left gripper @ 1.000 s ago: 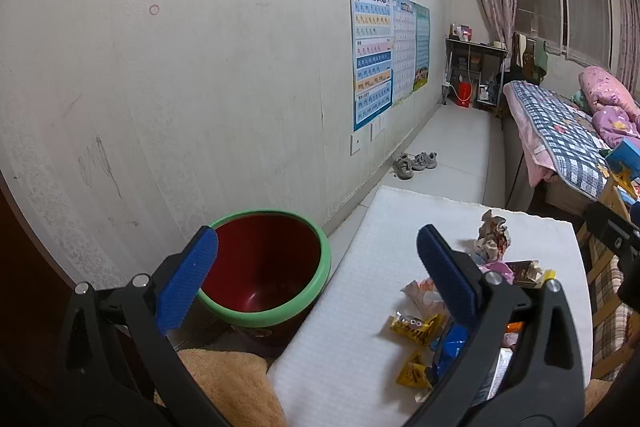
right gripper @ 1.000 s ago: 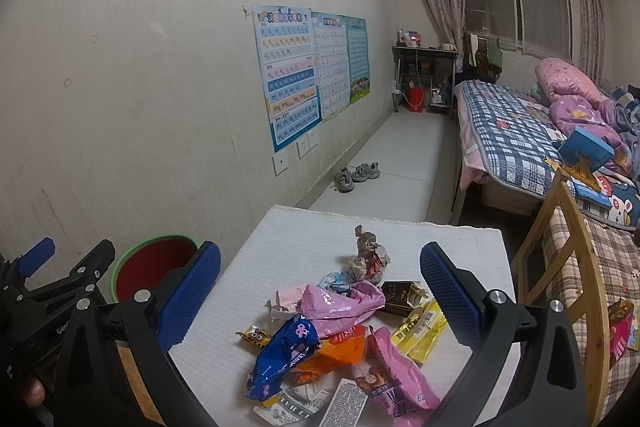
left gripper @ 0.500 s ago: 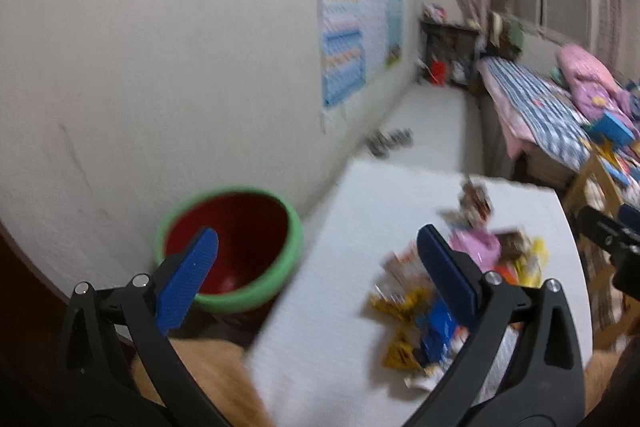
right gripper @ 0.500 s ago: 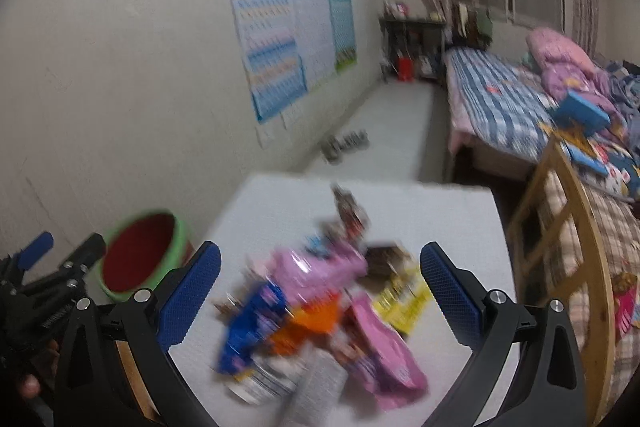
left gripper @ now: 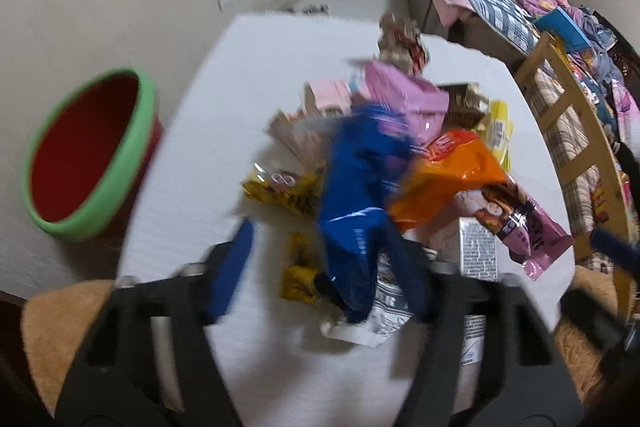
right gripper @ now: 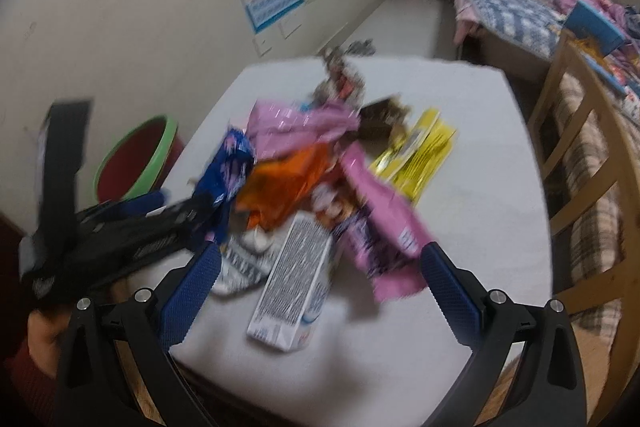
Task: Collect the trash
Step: 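Grasp the blue snack bag with the left gripper while the right gripper grasps the white milk carton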
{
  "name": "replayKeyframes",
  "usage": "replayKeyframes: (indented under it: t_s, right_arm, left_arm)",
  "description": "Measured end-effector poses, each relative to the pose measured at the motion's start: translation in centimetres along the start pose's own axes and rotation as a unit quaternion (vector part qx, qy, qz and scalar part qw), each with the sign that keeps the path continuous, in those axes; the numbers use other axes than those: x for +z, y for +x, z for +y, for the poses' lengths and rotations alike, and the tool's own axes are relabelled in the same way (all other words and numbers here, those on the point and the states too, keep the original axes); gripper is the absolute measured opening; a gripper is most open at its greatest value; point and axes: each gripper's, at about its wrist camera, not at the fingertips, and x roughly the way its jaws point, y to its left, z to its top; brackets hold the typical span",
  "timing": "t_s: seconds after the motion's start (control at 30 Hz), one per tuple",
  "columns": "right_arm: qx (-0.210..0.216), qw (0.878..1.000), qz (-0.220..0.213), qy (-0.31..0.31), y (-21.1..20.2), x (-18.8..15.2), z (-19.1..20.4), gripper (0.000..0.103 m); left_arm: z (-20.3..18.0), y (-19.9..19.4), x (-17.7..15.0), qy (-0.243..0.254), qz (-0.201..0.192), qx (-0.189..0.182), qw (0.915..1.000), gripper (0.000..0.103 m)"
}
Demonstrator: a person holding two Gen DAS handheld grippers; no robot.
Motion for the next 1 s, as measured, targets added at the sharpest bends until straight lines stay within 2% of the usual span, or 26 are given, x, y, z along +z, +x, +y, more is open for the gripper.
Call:
replayKeyframes:
  t_s: [0.03,0.17,0.33,0.4,0.43,0.47,0.5,0.6,0.73,0.77,0.87,0.9,0.93,1.0]
  right_arm:
    - [0.003,1.000,0.008,-0.003,0.3,-0.3,0.3,0.092]
    - [0.022,0.999,0.030,-0.009,1.5,-1.2,1.5,0.091]
    - [0.013,0.998,0.057,-0.028,3.9,-1.6,3.3,0.090]
    - [-0.003,0.997,0.074,-0.029,5.3,-1.9,3.5,0.083]
    - [-0.006,0.996,0.086,-0.024,5.9,-2.2,3.3,0.071]
    - [-0.003,0.995,0.096,-0.016,6.3,-2.5,3.0,0.054]
    - [0.003,0.995,0.104,-0.006,6.6,-2.8,2.7,0.046]
    - [0.016,0.994,0.103,0.014,6.3,-2.7,1.6,0.045]
    - [0.020,0.998,0.062,0.003,2.9,-1.5,2.1,0.042]
    - [0.022,0.998,0.051,-0.001,1.9,-1.2,2.3,0.028]
    - [0.031,0.999,0.021,-0.010,-0.7,0.1,3.0,0.017]
    - [0.035,0.999,0.012,-0.012,-1.3,0.6,3.3,0.017]
    - [0.036,0.999,0.004,-0.018,-2.0,1.2,3.8,0.004]
    - [0.035,0.999,-0.004,-0.034,-2.5,2.1,5.0,0.000]
  left_arm:
    - [0.3,0.2,0.0,-0.005,0.006,-0.012,0.9999,0.031]
    - [0.8,-1.6,0.1,-0.005,-0.013,-0.006,0.9999,0.028]
    - [2.3,-3.9,0.7,-0.025,-0.040,0.002,0.9989,0.027]
    - [3.0,-4.7,0.9,-0.032,-0.049,0.010,0.9982,0.027]
    - [3.3,-5.0,0.9,-0.034,-0.052,0.014,0.9980,0.027]
    - [3.6,-5.2,0.9,-0.037,-0.056,0.019,0.9976,0.027]
    - [4.0,-5.4,0.9,-0.040,-0.059,0.022,0.9972,0.027]
    - [4.9,-5.8,0.9,-0.050,-0.065,0.033,0.9961,0.027]
    - [6.2,-6.6,1.1,-0.061,-0.078,0.042,0.9942,0.027]
    - [6.8,-6.9,1.3,-0.066,-0.083,0.044,0.9933,0.027]
    - [8.5,-7.8,1.5,-0.082,-0.095,0.055,0.9906,0.027]
    - [9.0,-8.0,1.5,-0.086,-0.096,0.058,0.9899,0.027]
    - [9.8,-8.2,1.5,-0.094,-0.098,0.063,0.9887,0.027]
    - [11.2,-8.5,1.4,-0.108,-0.099,0.071,0.9867,0.027]
